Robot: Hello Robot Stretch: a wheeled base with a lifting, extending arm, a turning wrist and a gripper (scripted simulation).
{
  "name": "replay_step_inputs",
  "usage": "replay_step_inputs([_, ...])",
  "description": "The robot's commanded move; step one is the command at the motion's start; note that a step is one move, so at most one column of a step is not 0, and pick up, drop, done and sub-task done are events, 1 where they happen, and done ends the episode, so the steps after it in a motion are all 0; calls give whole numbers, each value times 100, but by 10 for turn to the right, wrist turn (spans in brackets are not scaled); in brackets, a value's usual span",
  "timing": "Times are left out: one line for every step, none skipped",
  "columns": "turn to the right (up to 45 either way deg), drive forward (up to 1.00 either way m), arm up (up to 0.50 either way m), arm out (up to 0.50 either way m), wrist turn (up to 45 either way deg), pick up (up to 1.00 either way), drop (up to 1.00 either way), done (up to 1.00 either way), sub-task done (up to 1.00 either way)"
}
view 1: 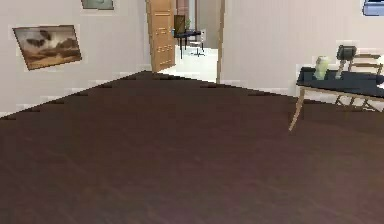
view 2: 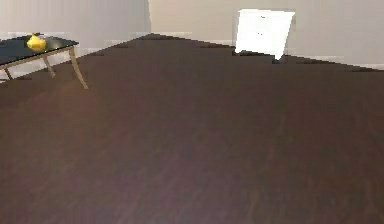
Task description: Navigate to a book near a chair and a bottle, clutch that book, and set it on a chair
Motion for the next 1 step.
replay_step_inputs([0,100,0,0,0,0,0,0,0])
